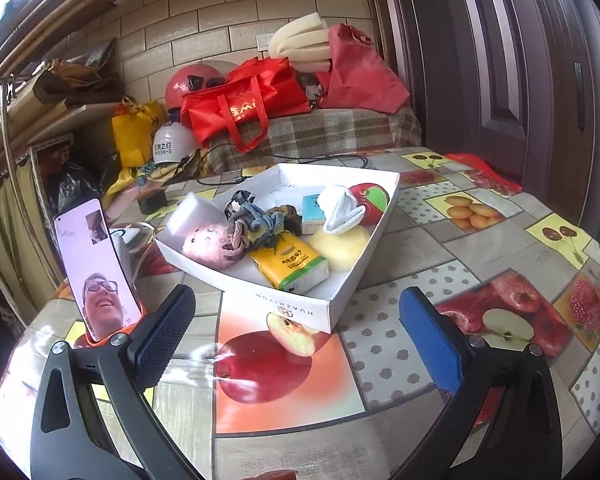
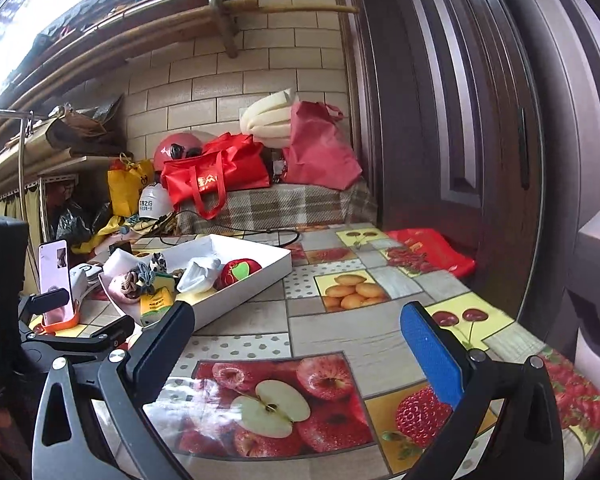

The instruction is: Organize soft objects

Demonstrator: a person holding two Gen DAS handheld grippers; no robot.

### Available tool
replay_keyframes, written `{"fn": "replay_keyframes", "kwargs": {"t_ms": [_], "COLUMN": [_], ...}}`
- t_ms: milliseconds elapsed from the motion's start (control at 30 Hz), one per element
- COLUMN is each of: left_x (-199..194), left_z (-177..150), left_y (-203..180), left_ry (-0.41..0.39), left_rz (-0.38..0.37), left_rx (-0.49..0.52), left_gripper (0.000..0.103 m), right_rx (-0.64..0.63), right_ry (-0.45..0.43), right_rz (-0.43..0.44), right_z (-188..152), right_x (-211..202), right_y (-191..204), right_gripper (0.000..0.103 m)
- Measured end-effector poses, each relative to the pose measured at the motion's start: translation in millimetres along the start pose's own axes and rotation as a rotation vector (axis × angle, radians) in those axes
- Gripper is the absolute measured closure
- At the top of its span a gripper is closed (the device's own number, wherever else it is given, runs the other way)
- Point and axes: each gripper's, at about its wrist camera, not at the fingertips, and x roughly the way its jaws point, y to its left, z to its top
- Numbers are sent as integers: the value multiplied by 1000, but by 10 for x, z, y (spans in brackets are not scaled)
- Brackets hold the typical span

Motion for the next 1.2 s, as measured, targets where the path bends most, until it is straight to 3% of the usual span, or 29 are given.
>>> {"fn": "replay_keyframes", "kwargs": {"t_ms": [300, 1200], "left_x": [75, 114], "left_z": [-14, -38], "left_y": [48, 40], "left_ry": [47, 76], "left_rz": [13, -8], "left_rx": [-24, -30], "left_gripper": [0, 0], "right_rx": [46, 86], "right_ry": [-8, 8], "right_rz": [0, 16], "right_z": [7, 4], "right_x": [-6, 24], "right_y": [-109, -187], "right_gripper": [0, 0]}}
